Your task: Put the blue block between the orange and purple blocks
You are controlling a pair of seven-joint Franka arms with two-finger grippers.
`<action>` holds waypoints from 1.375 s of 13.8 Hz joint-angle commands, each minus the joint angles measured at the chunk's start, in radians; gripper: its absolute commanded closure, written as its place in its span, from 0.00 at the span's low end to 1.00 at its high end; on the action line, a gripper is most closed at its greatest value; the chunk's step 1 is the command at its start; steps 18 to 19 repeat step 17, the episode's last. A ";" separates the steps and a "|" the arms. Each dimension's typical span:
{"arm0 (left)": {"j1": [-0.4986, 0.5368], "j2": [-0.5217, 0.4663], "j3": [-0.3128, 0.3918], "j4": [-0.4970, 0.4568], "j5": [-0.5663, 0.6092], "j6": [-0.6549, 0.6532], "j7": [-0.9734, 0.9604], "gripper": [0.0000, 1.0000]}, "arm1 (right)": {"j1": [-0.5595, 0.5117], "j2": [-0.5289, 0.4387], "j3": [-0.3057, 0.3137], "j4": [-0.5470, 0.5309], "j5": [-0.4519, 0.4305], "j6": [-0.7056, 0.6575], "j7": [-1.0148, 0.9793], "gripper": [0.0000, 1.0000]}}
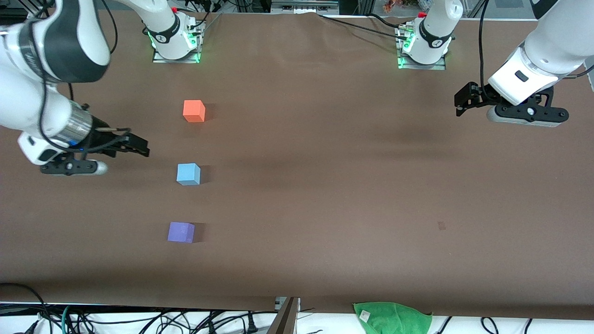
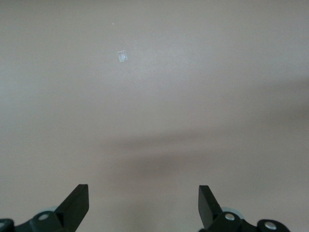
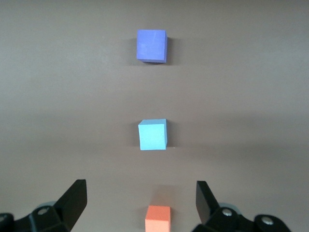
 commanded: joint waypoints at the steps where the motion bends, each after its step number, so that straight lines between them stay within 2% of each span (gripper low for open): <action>1: -0.002 0.008 -0.001 0.027 0.022 -0.027 -0.009 0.00 | 0.001 0.021 -0.001 0.108 -0.018 -0.131 -0.031 0.00; 3: 0.000 0.006 -0.001 0.027 0.022 -0.043 -0.009 0.00 | -0.045 -0.030 0.043 0.095 -0.029 -0.197 -0.011 0.00; 5: 0.001 0.006 0.001 0.030 0.022 -0.053 -0.009 0.00 | -0.171 -0.106 0.157 0.019 -0.033 -0.201 -0.011 0.00; 6: 0.003 0.006 0.002 0.042 0.022 -0.060 -0.009 0.00 | -0.192 -0.137 0.171 -0.012 -0.035 -0.196 -0.011 0.00; 10: 0.009 0.008 0.010 0.063 0.022 -0.086 -0.009 0.00 | -0.196 -0.229 0.195 -0.123 -0.090 -0.146 -0.009 0.00; 13: 0.009 0.006 0.013 0.075 0.022 -0.086 -0.006 0.00 | -0.179 -0.222 0.198 -0.099 -0.154 -0.147 -0.015 0.00; 19: 0.004 0.009 0.004 0.092 0.022 -0.086 0.000 0.00 | -0.170 -0.213 0.203 -0.078 -0.179 -0.151 -0.014 0.00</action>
